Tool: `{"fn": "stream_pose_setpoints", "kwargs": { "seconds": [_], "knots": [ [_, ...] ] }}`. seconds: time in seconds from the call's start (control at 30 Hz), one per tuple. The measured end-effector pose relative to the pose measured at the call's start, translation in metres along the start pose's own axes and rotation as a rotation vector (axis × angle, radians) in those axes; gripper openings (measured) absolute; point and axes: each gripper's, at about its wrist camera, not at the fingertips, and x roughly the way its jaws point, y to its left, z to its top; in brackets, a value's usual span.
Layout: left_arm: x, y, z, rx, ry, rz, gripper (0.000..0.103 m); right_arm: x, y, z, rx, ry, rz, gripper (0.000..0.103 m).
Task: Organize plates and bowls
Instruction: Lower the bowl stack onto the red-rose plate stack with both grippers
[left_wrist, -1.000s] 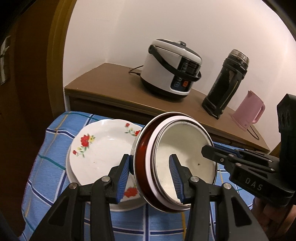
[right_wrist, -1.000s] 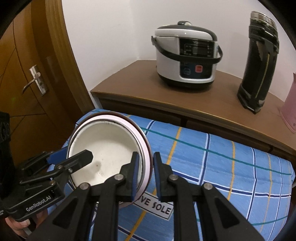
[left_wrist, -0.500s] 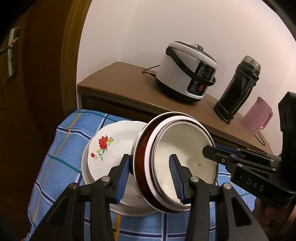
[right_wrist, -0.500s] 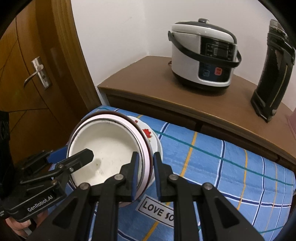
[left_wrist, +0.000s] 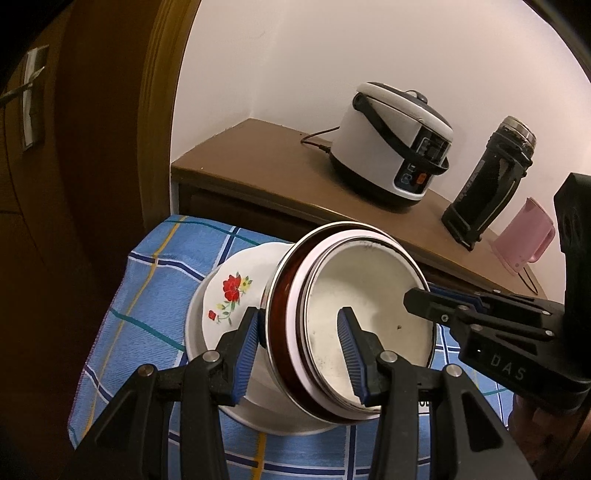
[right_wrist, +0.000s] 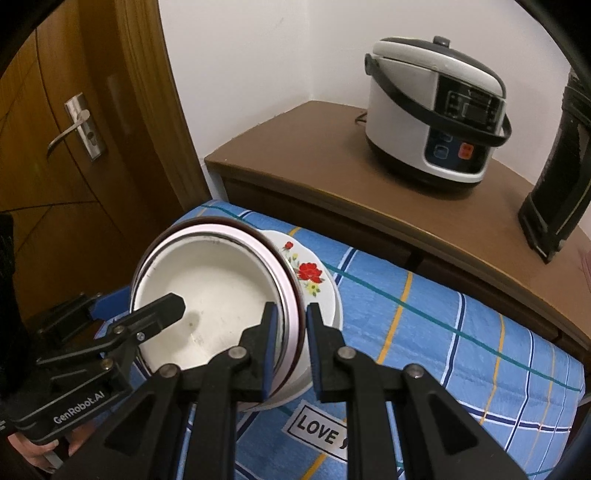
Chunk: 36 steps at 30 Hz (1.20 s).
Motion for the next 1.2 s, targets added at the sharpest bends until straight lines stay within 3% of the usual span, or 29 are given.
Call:
{"fn": "stream_pose_setpoints", "kwargs": {
  "seconds": [0.9, 1.2],
  "knots": [
    [0.028, 0.007, 0.003, -0.018, 0.085, 0.021, 0.045, 0.043, -0.004, 0.017, -0.009, 0.11, 0.016, 0.016],
    [0.03, 0.01, 0.002, -0.031, 0.089, 0.007, 0.046, 0.044, -0.005, 0.017, -0.013, 0.105, 0.023, 0.018]
  ]
}}
